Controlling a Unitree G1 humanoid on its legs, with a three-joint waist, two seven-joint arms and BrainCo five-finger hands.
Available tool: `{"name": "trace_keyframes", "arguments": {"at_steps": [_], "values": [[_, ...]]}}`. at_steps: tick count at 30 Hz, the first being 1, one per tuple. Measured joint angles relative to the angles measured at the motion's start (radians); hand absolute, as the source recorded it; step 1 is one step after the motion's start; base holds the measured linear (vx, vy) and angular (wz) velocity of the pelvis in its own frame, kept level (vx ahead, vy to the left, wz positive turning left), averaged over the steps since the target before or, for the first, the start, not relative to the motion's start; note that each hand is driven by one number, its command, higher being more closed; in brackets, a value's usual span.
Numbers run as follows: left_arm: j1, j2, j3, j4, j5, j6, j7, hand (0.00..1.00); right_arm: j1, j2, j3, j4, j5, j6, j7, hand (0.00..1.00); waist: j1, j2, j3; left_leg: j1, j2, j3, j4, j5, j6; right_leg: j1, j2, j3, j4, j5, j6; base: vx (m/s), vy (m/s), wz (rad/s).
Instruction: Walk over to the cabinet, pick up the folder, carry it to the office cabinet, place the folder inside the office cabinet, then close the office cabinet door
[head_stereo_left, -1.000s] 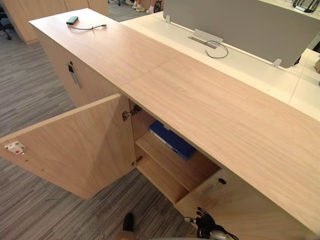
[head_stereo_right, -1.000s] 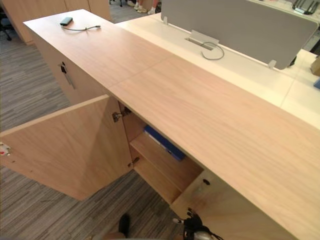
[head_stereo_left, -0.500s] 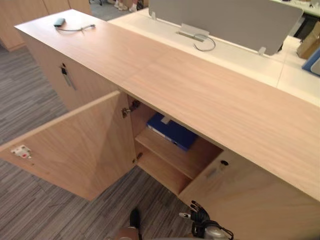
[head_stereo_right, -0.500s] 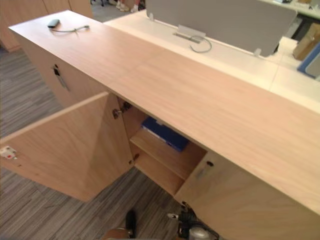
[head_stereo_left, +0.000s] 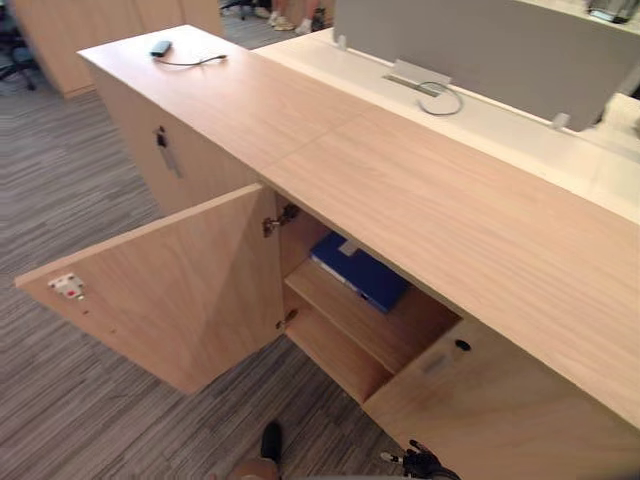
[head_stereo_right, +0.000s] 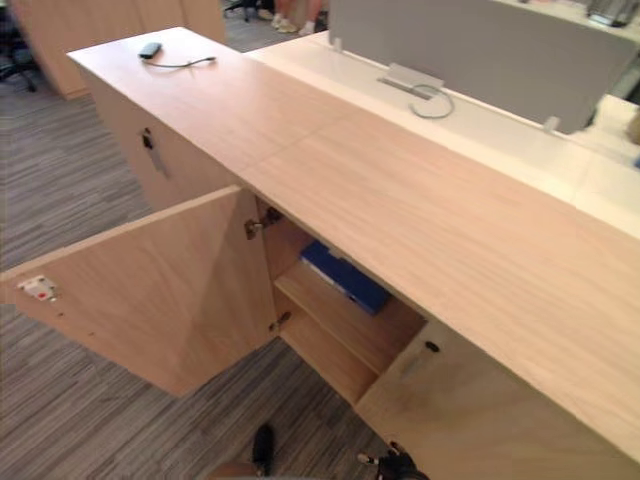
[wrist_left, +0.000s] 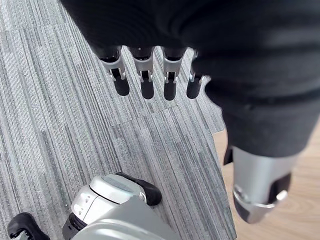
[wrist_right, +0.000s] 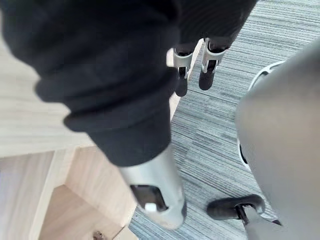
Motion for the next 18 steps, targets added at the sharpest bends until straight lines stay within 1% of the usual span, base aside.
{"name": "trace_keyframes", "arguments": {"at_steps": [2,5,7,8,9,10,12,13,14,15,16,17,18], "values": [[0.000,-0.001,-0.004,-0.005,0.001,-0.001,-0.008,0.00,-0.005,0.004,-0.034,0.010,0.000,0.003,-0.004,0.00,0.014,0.001,-0.001,0.002,-0.011,-0.007,0.016,-0.014,0.001,0.022,-0.007,-0.010,-0.014,0.003,0.006,0.06,-0.022,0.19],[0.000,0.001,-0.003,-0.004,0.001,0.000,-0.013,0.00,-0.024,0.016,-0.092,0.018,0.000,0.003,-0.005,0.00,0.024,0.001,0.001,0.003,-0.014,-0.010,0.019,-0.021,0.003,0.026,-0.010,-0.011,-0.015,0.005,0.008,0.01,-0.004,0.04],[0.000,-0.001,-0.001,-0.005,0.001,0.000,-0.014,0.00,-0.029,0.016,-0.092,0.019,0.000,0.003,-0.006,0.00,0.024,0.005,0.007,-0.029,-0.015,-0.016,0.096,-0.059,0.002,0.035,-0.009,-0.014,-0.015,0.005,0.008,-0.03,-0.009,0.08],[-0.001,-0.007,0.000,-0.010,0.000,0.000,-0.015,0.00,-0.031,0.010,-0.093,0.020,0.000,0.002,-0.007,0.00,0.024,0.014,0.014,-0.075,-0.012,-0.028,0.198,-0.104,0.000,0.048,-0.002,-0.024,-0.015,0.005,0.008,-0.04,0.007,0.18],[-0.001,-0.010,0.000,-0.012,0.000,-0.001,-0.015,0.00,-0.031,0.005,-0.093,0.024,0.000,0.002,-0.009,0.00,0.024,0.021,0.018,-0.096,-0.011,-0.034,0.247,-0.123,0.001,0.058,0.003,-0.035,-0.017,0.005,0.008,-0.05,0.026,0.39],[-0.002,-0.014,0.001,-0.013,0.000,-0.001,-0.017,0.00,-0.031,-0.004,-0.103,0.041,0.000,0.003,-0.014,0.00,0.027,0.033,0.028,-0.130,-0.011,-0.036,0.319,-0.139,0.003,0.075,0.012,-0.059,-0.020,0.004,0.008,-0.06,0.030,0.54],[-0.001,-0.020,0.000,-0.022,-0.001,-0.002,-0.019,0.00,-0.028,-0.010,-0.138,0.060,0.002,0.004,-0.022,0.00,0.042,0.045,0.033,-0.154,-0.015,-0.031,0.332,-0.137,0.004,0.083,0.019,-0.101,-0.021,0.003,0.011,-0.10,0.029,0.70],[0.001,-0.025,-0.005,-0.043,-0.001,-0.001,-0.022,0.00,-0.024,-0.015,-0.167,0.061,0.001,0.007,-0.026,0.00,0.053,0.051,0.039,-0.147,-0.028,-0.039,0.265,-0.101,0.019,0.084,0.018,-0.151,-0.016,0.002,0.011,-0.09,0.014,0.78],[0.001,-0.025,-0.007,-0.051,-0.002,-0.001,-0.023,0.00,-0.022,-0.015,-0.173,0.060,0.000,0.008,-0.028,0.00,0.053,0.050,0.041,-0.144,-0.030,-0.022,0.233,-0.114,0.025,0.081,0.013,-0.174,-0.015,0.003,0.011,-0.11,0.016,1.13],[0.000,-0.025,-0.006,-0.056,-0.005,0.002,-0.024,0.00,-0.021,-0.016,-0.184,0.059,0.000,0.008,-0.029,0.00,0.048,0.052,0.044,-0.150,-0.016,0.060,0.205,-0.133,0.023,0.085,0.013,-0.225,-0.019,0.004,0.011,-0.05,-0.049,1.53],[-0.004,-0.029,-0.007,-0.066,-0.016,0.003,-0.025,0.00,-0.015,-0.025,-0.208,0.058,0.002,0.010,-0.032,0.00,0.030,0.049,0.049,-0.148,0.007,0.156,0.180,-0.147,0.017,0.096,-0.002,-0.298,-0.029,0.005,0.009,-0.08,-0.035,1.99],[0.000,-0.041,-0.010,-0.070,-0.023,0.003,-0.025,0.00,-0.007,-0.042,-0.209,0.056,0.003,0.010,-0.033,0.00,0.024,0.074,0.058,-0.146,0.024,0.237,0.158,-0.129,0.024,0.111,-0.006,-0.358,-0.020,0.004,0.008,-0.05,-0.007,1.90],[0.007,-0.052,-0.009,-0.065,-0.028,0.006,-0.025,0.00,-0.009,-0.056,-0.209,0.052,0.003,0.009,-0.034,0.00,0.024,0.092,0.062,-0.144,0.024,0.265,0.144,-0.116,0.029,0.120,-0.009,-0.391,-0.014,0.002,0.008,-0.03,0.068,1.19]]}}
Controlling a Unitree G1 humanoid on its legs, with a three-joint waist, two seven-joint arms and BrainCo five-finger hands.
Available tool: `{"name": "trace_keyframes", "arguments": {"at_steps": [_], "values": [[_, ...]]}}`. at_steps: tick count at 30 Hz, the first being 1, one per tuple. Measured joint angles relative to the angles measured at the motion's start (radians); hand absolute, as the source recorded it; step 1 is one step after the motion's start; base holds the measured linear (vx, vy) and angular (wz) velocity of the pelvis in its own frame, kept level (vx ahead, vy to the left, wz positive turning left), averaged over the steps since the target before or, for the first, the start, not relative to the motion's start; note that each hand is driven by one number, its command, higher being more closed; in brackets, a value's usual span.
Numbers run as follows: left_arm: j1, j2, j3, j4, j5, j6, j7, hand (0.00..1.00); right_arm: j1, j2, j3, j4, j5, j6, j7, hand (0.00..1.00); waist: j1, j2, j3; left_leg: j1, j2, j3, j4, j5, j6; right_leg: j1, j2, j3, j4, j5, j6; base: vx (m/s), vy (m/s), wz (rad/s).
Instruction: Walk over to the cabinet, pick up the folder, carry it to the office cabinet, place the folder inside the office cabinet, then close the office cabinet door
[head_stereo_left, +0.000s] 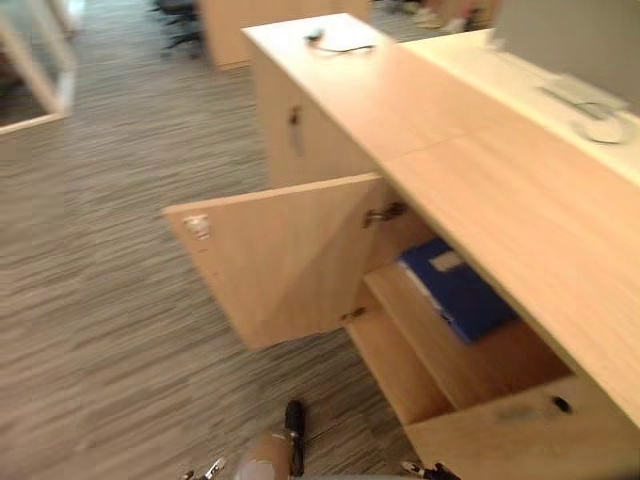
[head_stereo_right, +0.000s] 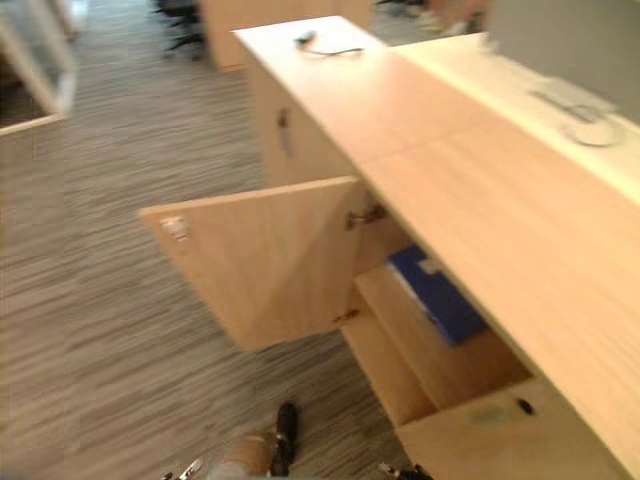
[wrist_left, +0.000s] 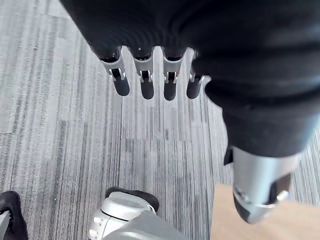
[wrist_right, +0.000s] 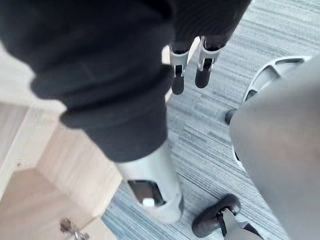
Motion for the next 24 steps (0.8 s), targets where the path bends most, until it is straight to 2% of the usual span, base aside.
{"name": "trace_keyframes", "arguments": {"at_steps": [1,2,3,4,5,6,7,8,10,12,14,15,17,18,19,21,24], "values": [[0.006,-0.007,0.001,0.006,-0.005,0.001,0.000,0.00,-0.003,-0.005,0.000,-0.002,0.000,0.000,0.000,0.00,0.001,0.007,0.003,0.002,0.000,0.017,-0.002,0.005,-0.008,0.006,-0.003,-0.013,0.001,0.000,0.000,0.01,0.117,0.63],[0.021,-0.012,0.013,0.027,-0.012,0.004,0.000,0.00,-0.011,-0.003,0.000,-0.006,0.000,-0.001,0.000,0.00,0.008,0.001,0.009,-0.001,0.009,0.064,0.034,-0.001,-0.027,0.011,-0.038,-0.028,0.019,0.001,0.002,0.04,0.170,-0.09],[0.040,-0.012,0.037,0.067,-0.031,0.011,0.002,0.00,-0.026,0.001,0.000,-0.006,0.001,-0.002,0.000,0.00,0.016,-0.013,0.019,-0.014,0.033,0.043,0.140,-0.016,0.001,0.007,-0.087,-0.011,0.057,0.004,0.008,0.07,0.177,-0.39],[0.043,-0.012,0.052,0.083,-0.038,0.019,0.003,0.00,-0.026,0.001,0.000,-0.007,0.001,-0.005,0.000,0.00,0.014,-0.018,0.019,-0.024,0.047,0.016,0.207,-0.025,0.000,0.007,-0.104,-0.002,0.071,0.007,0.013,0.15,0.154,-0.63],[0.050,-0.014,0.059,0.094,-0.050,0.021,0.004,0.00,-0.020,-0.001,0.001,-0.016,0.002,-0.003,0.000,0.00,0.009,-0.012,0.017,-0.027,0.098,-0.051,0.297,-0.040,-0.011,0.007,-0.121,0.014,0.095,0.007,0.016,0.20,0.125,-0.38],[0.056,-0.018,0.062,0.096,-0.060,0.018,0.004,0.00,-0.017,-0.009,-0.004,-0.015,0.003,-0.003,-0.001,0.00,0.001,-0.005,0.013,-0.011,0.101,-0.130,0.293,-0.076,-0.055,-0.003,-0.128,0.030,0.127,0.003,0.022,0.20,0.139,-0.25],[0.047,-0.018,0.062,0.094,-0.067,0.015,0.003,0.00,-0.022,0.000,-0.013,-0.014,0.003,-0.002,-0.001,0.00,-0.004,-0.012,0.016,-0.010,0.092,-0.132,0.288,-0.078,-0.052,-0.008,-0.136,0.032,0.130,0.005,0.018,0.15,0.192,-0.05],[0.033,0.004,0.071,0.094,-0.076,0.004,0.002,0.00,-0.027,0.014,-0.034,-0.014,0.005,-0.002,-0.001,0.00,-0.008,-0.030,0.017,-0.025,0.077,-0.149,0.279,-0.077,-0.051,-0.023,-0.131,0.033,0.105,0.009,0.013,0.07,0.171,0.22],[0.002,0.022,0.077,0.094,-0.081,-0.002,0.003,0.00,-0.040,0.014,-0.073,-0.011,0.022,-0.002,-0.003,0.00,-0.011,-0.031,0.018,-0.045,0.056,-0.193,0.266,-0.066,-0.055,-0.026,-0.103,0.053,0.050,0.027,-0.004,0.01,0.108,0.37],[-0.017,0.021,0.071,0.087,-0.081,-0.005,0.002,0.00,-0.058,0.014,-0.110,-0.011,0.047,-0.003,-0.009,0.00,-0.020,-0.021,0.002,-0.036,0.023,-0.226,0.152,0.017,-0.059,-0.052,-0.109,0.051,0.038,0.057,0.011,-0.09,0.043,0.39],[-0.018,0.005,0.057,0.063,-0.078,-0.002,0.000,0.00,-0.077,0.014,-0.123,-0.011,0.046,-0.003,-0.008,0.00,-0.023,-0.011,-0.009,-0.008,0.023,-0.235,-0.001,0.098,-0.062,-0.096,-0.108,0.052,0.027,0.084,0.027,-0.11,-0.001,0.07],[-0.019,0.003,0.053,0.060,-0.074,-0.001,-0.001,0.00,-0.080,0.014,-0.129,-0.011,0.046,-0.003,-0.008,0.00,-0.024,-0.007,-0.008,-0.001,0.025,-0.236,-0.033,0.115,-0.068,-0.109,-0.110,0.053,0.023,0.093,0.043,-0.14,-0.013,-0.29],[-0.012,0.000,0.027,0.052,-0.043,0.016,-0.005,0.00,-0.067,0.010,-0.162,0.006,0.042,0.002,-0.011,0.00,-0.036,0.002,-0.008,0.000,0.026,-0.241,0.025,0.075,-0.039,-0.146,-0.133,0.090,0.049,0.098,0.041,-0.09,0.014,-0.45],[-0.014,0.005,0.001,0.038,-0.025,0.018,-0.005,0.00,-0.050,0.004,-0.164,0.004,0.041,0.011,-0.013,0.00,-0.047,0.013,-0.015,0.009,0.022,-0.240,0.000,0.080,-0.052,-0.153,-0.142,0.096,0.059,0.099,0.040,-0.05,0.054,-0.26],[-0.014,0.011,-0.041,-0.029,-0.001,0.016,-0.009,0.00,-0.017,-0.002,-0.167,0.003,0.041,0.021,-0.020,0.00,-0.061,0.029,-0.027,0.055,0.011,-0.237,-0.125,0.147,-0.057,-0.172,-0.145,0.106,0.053,0.109,0.025,-0.02,0.047,-0.07],[-0.035,0.017,-0.083,-0.126,0.011,0.009,-0.012,0.00,0.004,-0.007,-0.176,-0.003,0.038,0.023,-0.020,0.00,-0.078,0.044,-0.030,0.092,0.013,-0.237,-0.255,0.195,-0.058,-0.191,-0.126,0.112,0.030,0.119,0.010,-0.02,0.027,-0.01],[-0.044,0.025,-0.101,-0.257,0.005,0.001,-0.023,0.00,0.030,-0.004,-0.171,-0.023,0.007,0.030,-0.018,0.00,-0.082,0.050,-0.034,0.108,0.024,-0.189,-0.256,0.202,-0.051,-0.191,-0.105,0.168,-0.006,0.121,0.007,-0.05,0.029,-0.33]]}}
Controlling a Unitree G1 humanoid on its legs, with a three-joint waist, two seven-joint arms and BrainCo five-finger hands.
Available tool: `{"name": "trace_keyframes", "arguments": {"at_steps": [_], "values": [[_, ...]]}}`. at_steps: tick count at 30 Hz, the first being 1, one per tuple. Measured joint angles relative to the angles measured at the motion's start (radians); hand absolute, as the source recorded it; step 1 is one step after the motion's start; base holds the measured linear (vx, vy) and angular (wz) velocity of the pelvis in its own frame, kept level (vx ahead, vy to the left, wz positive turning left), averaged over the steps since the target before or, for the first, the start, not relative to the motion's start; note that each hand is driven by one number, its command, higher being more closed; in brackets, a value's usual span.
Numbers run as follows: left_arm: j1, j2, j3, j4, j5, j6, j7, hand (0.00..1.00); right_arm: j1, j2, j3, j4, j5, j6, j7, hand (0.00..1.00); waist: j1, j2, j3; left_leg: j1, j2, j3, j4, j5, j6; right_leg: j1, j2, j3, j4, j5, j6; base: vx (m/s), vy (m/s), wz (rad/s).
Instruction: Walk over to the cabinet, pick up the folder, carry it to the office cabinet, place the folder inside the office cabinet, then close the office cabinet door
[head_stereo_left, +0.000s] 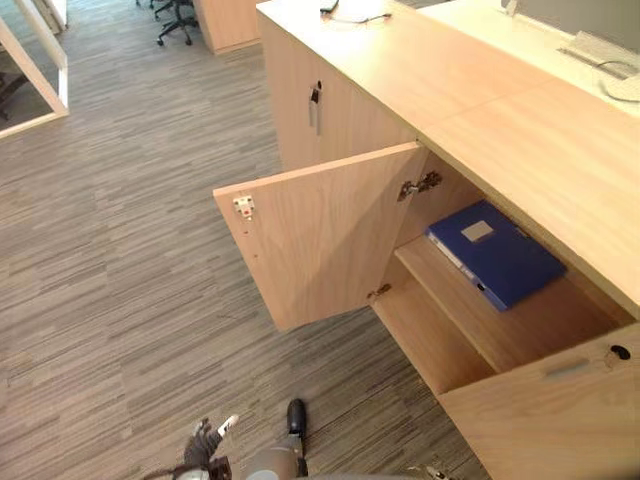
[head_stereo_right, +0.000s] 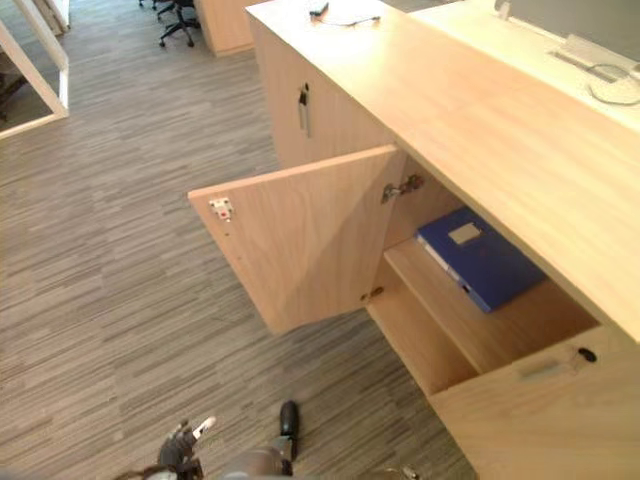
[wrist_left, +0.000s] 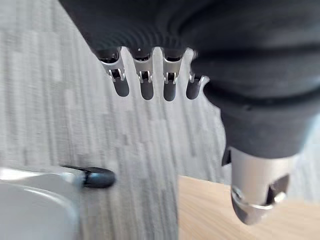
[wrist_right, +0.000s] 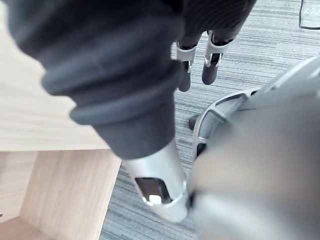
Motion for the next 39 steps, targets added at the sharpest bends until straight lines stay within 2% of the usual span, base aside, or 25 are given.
{"name": "trace_keyframes", "arguments": {"at_steps": [5,10,14,19,20,22,24,29,31,36,39], "values": [[-0.011,0.010,0.014,-0.153,-0.038,-0.009,-0.002,0.00,0.021,-0.001,0.018,-0.031,-0.010,0.003,0.012,0.00,-0.019,0.009,-0.013,0.024,0.002,0.050,0.000,-0.010,0.013,0.004,0.004,0.057,-0.026,0.000,0.001,0.01,0.000,-0.25],[-0.046,0.043,0.128,-0.241,-0.031,-0.007,0.020,0.00,0.033,-0.002,0.016,-0.044,-0.045,0.009,0.020,0.00,-0.033,0.007,-0.033,0.057,0.007,0.103,0.000,-0.029,0.018,0.004,0.000,0.117,-0.035,0.003,0.005,0.07,-0.015,-0.31],[-0.143,0.147,0.229,-0.240,0.022,0.004,0.058,0.00,0.035,-0.005,0.012,-0.044,-0.046,0.019,0.028,0.00,-0.038,0.004,-0.047,0.083,0.021,0.143,0.000,-0.040,0.001,0.007,0.004,0.150,-0.044,0.039,0.012,0.09,-0.053,-0.28],[-0.241,0.282,0.273,-0.205,0.096,0.026,0.092,0.00,0.058,-0.023,-0.027,-0.041,-0.049,0.025,0.050,0.00,-0.043,0.004,-0.060,0.116,0.042,0.167,0.000,-0.055,-0.017,0.026,0.028,0.171,-0.059,0.040,0.017,0.10,-0.085,-0.23],[-0.264,0.309,0.292,-0.194,0.118,0.030,0.101,0.00,0.064,-0.023,-0.046,-0.039,-0.049,0.024,0.054,0.00,-0.055,0.002,-0.070,0.115,0.045,0.172,0.000,-0.056,-0.019,0.021,0.034,0.176,-0.057,0.040,0.017,0.10,-0.066,-0.13],[-0.300,0.343,0.315,-0.179,0.147,0.041,0.103,0.00,0.067,-0.025,-0.068,-0.035,-0.048,0.024,0.056,0.00,-0.060,0.002,-0.073,0.116,0.053,0.188,0.001,-0.059,-0.024,0.009,0.038,0.184,-0.046,0.039,0.014,0.06,-0.030,-0.20],[-0.338,0.380,0.316,-0.168,0.165,0.049,0.104,0.00,0.067,-0.017,-0.096,-0.027,-0.048,0.024,0.060,0.00,-0.064,0.000,-0.074,0.120,0.058,0.207,0.003,-0.060,-0.025,-0.008,0.037,0.200,-0.030,0.038,0.012,0.03,-0.007,-0.26],[-0.369,0.414,0.305,-0.156,0.182,0.050,0.104,0.00,0.074,0.003,-0.103,-0.009,-0.045,0.024,0.064,0.00,-0.085,-0.018,-0.096,0.150,0.064,0.255,0.001,-0.070,-0.028,-0.014,0.035,0.245,-0.023,0.038,0.012,-0.01,-0.005,-0.28],[-0.388,0.424,0.262,-0.103,0.168,0.048,0.100,0.00,0.084,0.003,-0.103,-0.009,-0.045,0.025,0.070,0.00,-0.085,-0.018,-0.099,0.161,0.067,0.266,0.000,-0.072,-0.030,-0.016,0.034,0.265,-0.023,0.036,0.010,-0.06,-0.019,-0.28],[-0.420,0.419,0.137,0.104,-0.035,0.047,0.019,0.00,0.109,-0.021,-0.101,-0.010,-0.044,0.036,0.074,0.00,-0.086,-0.018,-0.102,0.181,0.080,0.301,-0.001,-0.080,-0.039,-0.024,0.040,0.296,-0.020,0.030,0.001,-0.07,-0.031,-0.22],[-0.445,0.405,0.066,0.188,-0.112,0.049,-0.028,0.00,0.102,-0.046,-0.101,-0.012,-0.042,0.043,0.077,0.00,-0.082,-0.026,-0.098,0.178,0.083,0.298,0.000,-0.081,-0.037,-0.026,0.042,0.293,-0.019,0.029,0.001,-0.02,-0.024,0.00]]}}
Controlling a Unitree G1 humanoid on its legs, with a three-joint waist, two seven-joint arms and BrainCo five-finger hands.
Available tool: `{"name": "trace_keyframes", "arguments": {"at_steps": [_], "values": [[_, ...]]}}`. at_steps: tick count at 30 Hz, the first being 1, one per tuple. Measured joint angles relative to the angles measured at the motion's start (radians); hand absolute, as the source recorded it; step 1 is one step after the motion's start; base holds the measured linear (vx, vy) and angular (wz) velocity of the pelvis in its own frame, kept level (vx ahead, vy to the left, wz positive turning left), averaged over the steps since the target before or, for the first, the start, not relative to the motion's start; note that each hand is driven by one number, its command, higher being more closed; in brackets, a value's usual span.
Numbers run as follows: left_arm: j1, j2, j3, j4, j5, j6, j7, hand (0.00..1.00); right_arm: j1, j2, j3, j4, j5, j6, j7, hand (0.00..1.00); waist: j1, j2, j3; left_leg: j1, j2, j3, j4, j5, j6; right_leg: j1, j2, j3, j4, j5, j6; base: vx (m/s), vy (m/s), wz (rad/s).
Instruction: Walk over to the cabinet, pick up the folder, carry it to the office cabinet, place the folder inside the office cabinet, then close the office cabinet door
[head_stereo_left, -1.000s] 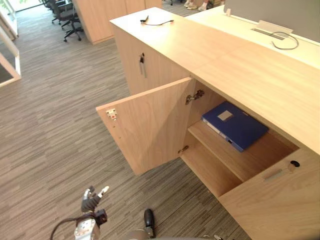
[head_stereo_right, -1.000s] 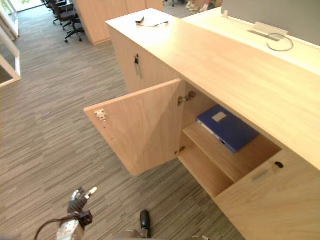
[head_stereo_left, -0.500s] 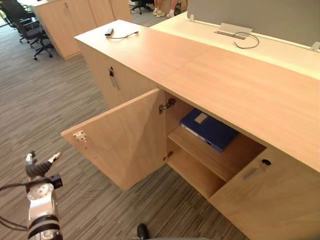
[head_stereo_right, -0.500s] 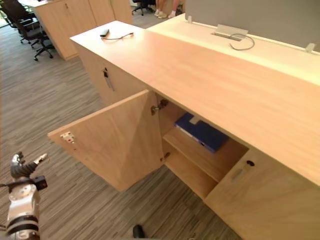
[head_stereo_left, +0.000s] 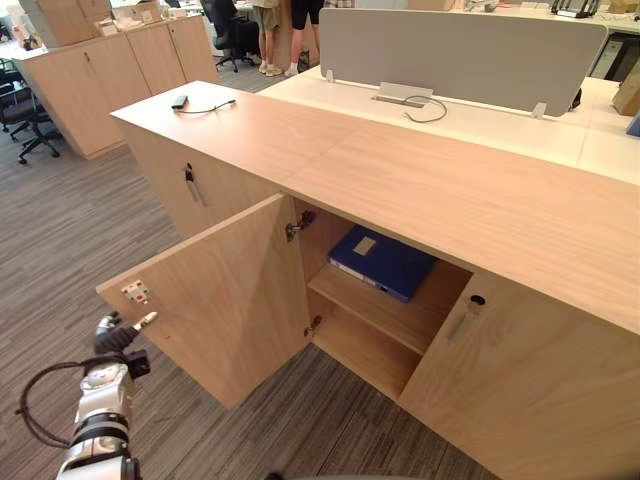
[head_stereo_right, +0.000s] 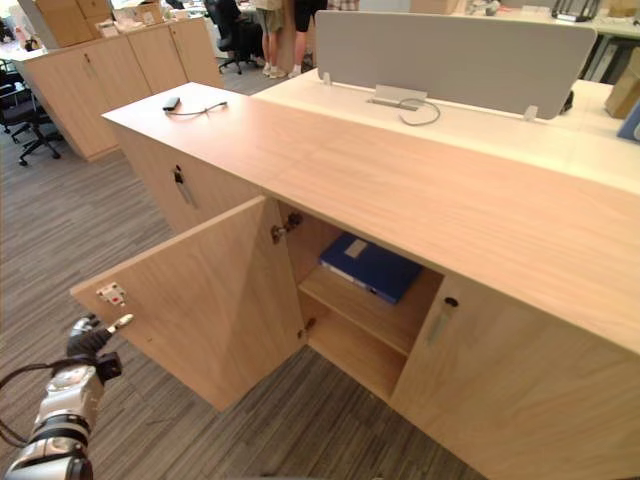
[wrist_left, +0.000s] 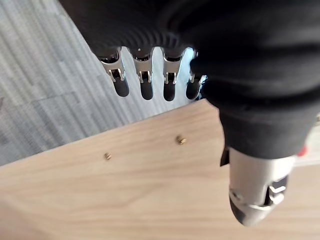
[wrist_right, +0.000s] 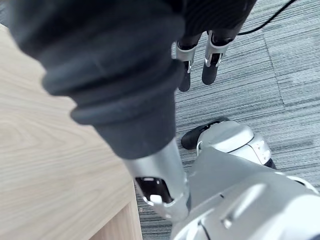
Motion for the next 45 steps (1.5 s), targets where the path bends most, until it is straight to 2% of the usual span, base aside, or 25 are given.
{"name": "trace_keyframes", "arguments": {"at_steps": [3,11,20,23,27,28,34,37,38,39,40,41,42,43,45], "values": [[-0.026,0.002,-0.013,0.052,-0.023,0.004,-0.023,0.00,-0.008,-0.004,0.000,0.000,0.001,0.000,0.002,0.00,0.007,-0.012,0.000,-0.001,0.001,0.000,0.000,0.001,-0.001,0.000,0.001,-0.002,-0.001,-0.001,-0.002,0.03,-0.037,0.01],[-0.075,0.006,-0.089,0.085,-0.053,0.005,-0.024,0.00,-0.051,0.009,0.025,0.004,-0.001,0.000,0.016,0.00,0.028,-0.037,0.007,-0.001,-0.019,-0.030,0.000,0.005,-0.002,0.021,-0.014,-0.031,0.003,-0.001,0.004,0.07,-0.020,0.12],[-0.080,-0.024,-0.180,0.046,-0.053,0.012,-0.002,0.00,-0.077,0.010,0.063,0.003,-0.001,0.000,0.016,0.00,0.032,-0.043,0.010,-0.002,-0.033,-0.073,0.000,0.010,0.004,0.051,-0.029,-0.082,0.001,-0.010,0.009,-0.01,-0.010,0.15],[-0.079,-0.050,-0.216,-0.024,-0.049,0.019,0.031,0.00,-0.070,0.020,0.076,0.004,-0.001,0.000,0.014,0.00,0.036,-0.053,0.016,-0.022,-0.040,-0.100,0.000,0.015,0.011,0.052,-0.036,-0.109,0.001,-0.010,0.009,-0.02,-0.001,0.32],[-0.014,-0.061,-0.310,-0.196,-0.048,0.037,0.067,0.00,-0.068,0.042,0.076,0.004,-0.001,0.000,0.012,0.00,0.058,-0.070,0.023,-0.033,-0.061,-0.115,0.000,0.018,0.018,0.055,-0.053,-0.126,0.006,-0.008,0.007,0.00,0.027,0.18],[0.015,-0.063,-0.340,-0.258,-0.048,0.042,0.071,0.00,-0.063,0.043,0.075,0.010,-0.001,-0.001,0.012,0.00,0.063,-0.071,0.022,-0.037,-0.067,-0.119,0.001,0.027,0.031,0.055,-0.060,-0.129,0.014,0.003,0.017,0.02,0.026,0.21],[0.122,-0.061,-0.532,-0.462,-0.050,0.043,0.071,0.00,-0.062,0.045,0.037,0.045,-0.003,-0.003,0.013,0.00,0.104,-0.071,0.021,-0.051,-0.093,-0.155,0.006,0.035,0.053,0.058,-0.083,-0.134,0.040,0.032,0.020,-0.03,0.050,0.25],[0.176,-0.057,-0.606,-0.535,-0.057,0.038,0.065,0.00,-0.060,0.044,0.047,0.045,-0.007,-0.010,0.015,0.00,0.105,-0.066,0.021,-0.059,-0.098,-0.140,0.002,0.030,0.064,0.056,-0.092,-0.133,0.038,0.031,0.021,-0.14,0.041,0.10],[0.216,-0.040,-0.641,-0.572,-0.056,0.014,0.027,0.00,-0.063,0.042,0.069,0.042,-0.007,-0.016,0.022,0.00,0.104,-0.060,0.021,-0.067,-0.098,-0.138,0.001,0.030,0.063,0.049,-0.092,-0.133,0.043,0.028,0.025,-0.17,0.015,0.17],[0.261,-0.023,-0.679,-0.625,-0.059,-0.002,-0.028,0.00,-0.061,0.037,0.091,0.041,-0.007,-0.023,0.026,0.00,0.099,-0.060,0.019,-0.078,-0.103,-0.138,0.001,0.019,0.047,0.040,-0.096,-0.134,0.038,0.015,0.037,-0.14,0.008,0.21],[0.289,-0.017,-0.700,-0.650,-0.060,-0.012,-0.055,0.00,-0.057,0.040,0.104,0.043,-0.007,-0.024,0.028,0.00,0.091,-0.089,0.011,-0.087,-0.120,-0.137,0.013,-0.009,0.020,0.024,-0.124,-0.132,0.033,0.012,0.049,-0.14,0.038,0.22],[0.323,-0.019,-0.759,-0.691,-0.074,-0.025,-0.110,0.00,-0.056,0.039,0.129,0.044,-0.007,-0.039,0.029,0.00,0.093,-0.110,0.010,-0.138,-0.132,-0.129,0.204,-0.059,0.096,0.008,-0.165,-0.131,0.048,0.016,0.059,0.04,0.004,-0.10],[0.347,-0.036,-0.840,-0.717,-0.084,-0.036,-0.174,0.00,-0.057,0.018,0.151,0.042,-0.007,-0.044,0.030,0.00,0.104,-0.073,0.004,-0.102,-0.096,-0.156,0.260,-0.156,0.072,0.011,-0.140,-0.121,0.042,0.021,0.055,0.09,0.008,-0.21],[0.347,-0.043,-0.876,-0.722,-0.088,-0.040,-0.212,0.00,-0.061,0.016,0.160,0.042,-0.007,-0.045,0.030,0.00,0.098,-0.078,0.008,-0.094,-0.106,-0.146,0.243,-0.144,0.074,0.012,-0.143,-0.103,0.036,0.033,0.053,0.13,-0.005,-0.46],[0.389,-0.084,-0.979,-0.785,-0.100,-0.047,-0.340,0.00,-0.073,0.028,0.181,0.043,-0.008,-0.052,0.046,0.00,0.086,-0.068,-0.005,-0.056,-0.109,-0.103,0.147,-0.106,0.067,-0.009,-0.139,-0.093,0.005,0.044,0.029,-0.05,0.070,-0.53]]}}
